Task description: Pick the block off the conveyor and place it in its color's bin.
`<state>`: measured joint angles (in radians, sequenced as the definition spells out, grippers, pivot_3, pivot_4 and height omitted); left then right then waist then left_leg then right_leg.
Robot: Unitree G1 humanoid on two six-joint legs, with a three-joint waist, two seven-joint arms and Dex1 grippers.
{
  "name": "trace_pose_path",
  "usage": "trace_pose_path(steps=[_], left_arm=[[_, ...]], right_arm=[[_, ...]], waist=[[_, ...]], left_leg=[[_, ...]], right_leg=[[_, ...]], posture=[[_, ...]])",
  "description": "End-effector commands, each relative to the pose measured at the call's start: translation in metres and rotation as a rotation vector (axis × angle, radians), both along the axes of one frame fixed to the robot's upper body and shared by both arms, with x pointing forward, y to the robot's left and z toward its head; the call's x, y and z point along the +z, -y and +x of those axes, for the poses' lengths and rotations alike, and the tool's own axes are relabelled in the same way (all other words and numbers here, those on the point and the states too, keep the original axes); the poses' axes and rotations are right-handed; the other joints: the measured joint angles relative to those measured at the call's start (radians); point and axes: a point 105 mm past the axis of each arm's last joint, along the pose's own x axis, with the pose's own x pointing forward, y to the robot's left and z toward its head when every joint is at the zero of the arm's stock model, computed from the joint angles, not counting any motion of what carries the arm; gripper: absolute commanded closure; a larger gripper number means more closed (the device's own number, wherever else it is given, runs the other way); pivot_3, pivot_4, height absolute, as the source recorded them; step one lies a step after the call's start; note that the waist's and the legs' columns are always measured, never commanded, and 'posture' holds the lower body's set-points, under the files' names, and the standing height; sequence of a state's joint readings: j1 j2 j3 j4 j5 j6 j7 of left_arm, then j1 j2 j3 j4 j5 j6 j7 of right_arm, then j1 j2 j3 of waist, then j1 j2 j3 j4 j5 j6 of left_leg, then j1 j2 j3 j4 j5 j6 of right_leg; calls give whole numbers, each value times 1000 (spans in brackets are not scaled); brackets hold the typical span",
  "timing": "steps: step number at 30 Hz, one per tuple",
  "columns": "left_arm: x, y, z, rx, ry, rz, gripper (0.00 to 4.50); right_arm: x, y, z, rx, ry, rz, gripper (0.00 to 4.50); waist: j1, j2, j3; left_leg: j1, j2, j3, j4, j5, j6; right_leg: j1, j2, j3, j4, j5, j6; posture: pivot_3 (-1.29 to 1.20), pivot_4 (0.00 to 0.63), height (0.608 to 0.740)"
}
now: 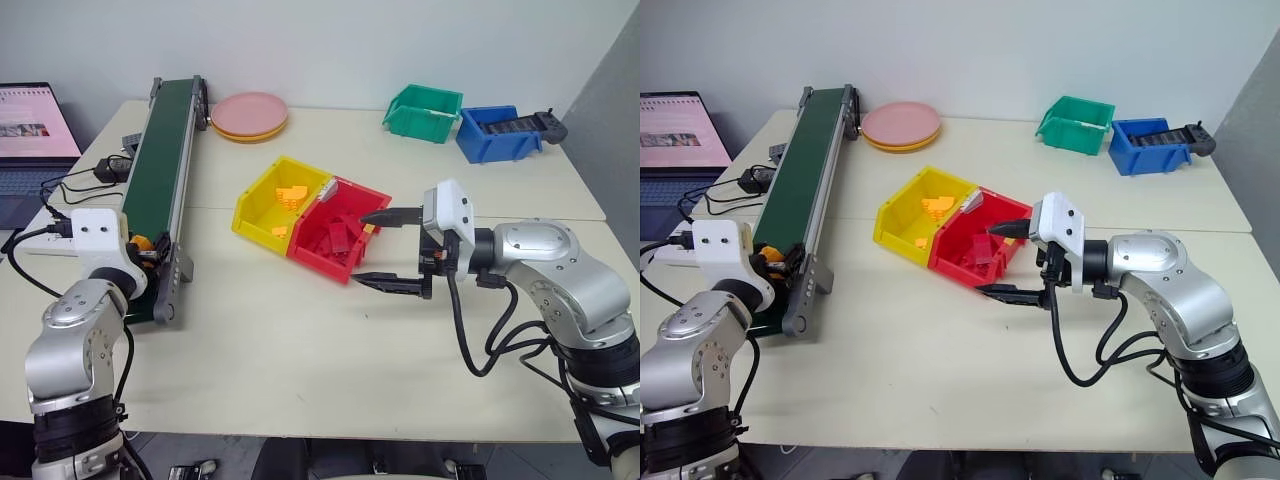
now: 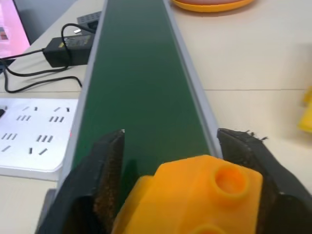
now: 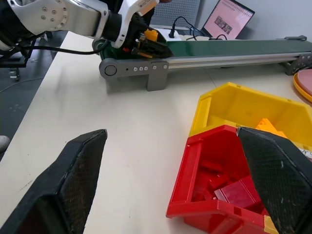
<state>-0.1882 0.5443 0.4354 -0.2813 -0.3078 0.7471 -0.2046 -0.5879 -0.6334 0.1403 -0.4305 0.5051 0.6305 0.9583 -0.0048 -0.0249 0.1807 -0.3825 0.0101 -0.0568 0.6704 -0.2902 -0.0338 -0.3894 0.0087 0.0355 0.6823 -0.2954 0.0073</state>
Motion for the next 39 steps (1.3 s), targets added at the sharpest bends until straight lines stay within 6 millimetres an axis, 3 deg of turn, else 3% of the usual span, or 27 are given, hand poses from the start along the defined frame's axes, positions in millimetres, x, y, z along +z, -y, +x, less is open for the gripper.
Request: trace_pose_path(steps=[1,4,12,21,27,29,33,37,39], left_arm=[[18,8,-8,-11,50,39,2543],[26,12,-10,-16,66,60,2951],[52,27,-7,-66,136,121,2951],[89,101,30,-464,189,75,2951],[90,123,56,-579,167,89,2951],[90,124,59,-591,167,87,2951],[79,141,88,-612,158,74,2951],[75,148,97,-643,156,53,2951],[73,148,99,-649,156,55,2251]], right_arm=[[13,1,-5,6,49,17,0],[15,1,-4,11,52,21,0],[20,1,-4,27,59,28,0],[28,15,3,-88,83,-7,0],[39,35,3,-197,108,-35,0],[40,35,2,-203,105,-34,0],[41,42,-1,-260,124,-36,0],[39,42,-4,-275,122,-36,0],[38,42,-4,-280,121,-37,0]], waist=[[0,0,0],[0,0,0],[0,0,0],[6,0,0],[-1,0,0],[-3,0,0],[5,0,0],[6,0,0],[5,0,0]], left_leg=[[0,0,0,0,0,0],[0,0,0,-2,0,0],[1,0,0,-4,0,0],[0,-1,0,-4,0,-1],[0,-1,3,-6,1,-1],[0,0,3,-6,1,-1],[-3,0,4,-6,1,-1],[-4,-2,4,-3,1,-1],[-5,-2,5,-3,1,-1]], right_leg=[[0,0,0,0,0,0],[0,0,0,-1,0,0],[0,0,0,-2,0,0],[0,0,-1,-2,0,0],[-2,0,2,-2,0,0],[-3,0,2,-2,0,0],[-6,0,2,-1,0,0],[-5,0,3,-1,0,1],[-6,-1,3,-2,0,1]], posture=[[0,150,740],[0,150,740],[0,150,740],[0,150,740],[0,150,740],[0,150,740],[0,150,740],[0,150,740],[0,150,740]])
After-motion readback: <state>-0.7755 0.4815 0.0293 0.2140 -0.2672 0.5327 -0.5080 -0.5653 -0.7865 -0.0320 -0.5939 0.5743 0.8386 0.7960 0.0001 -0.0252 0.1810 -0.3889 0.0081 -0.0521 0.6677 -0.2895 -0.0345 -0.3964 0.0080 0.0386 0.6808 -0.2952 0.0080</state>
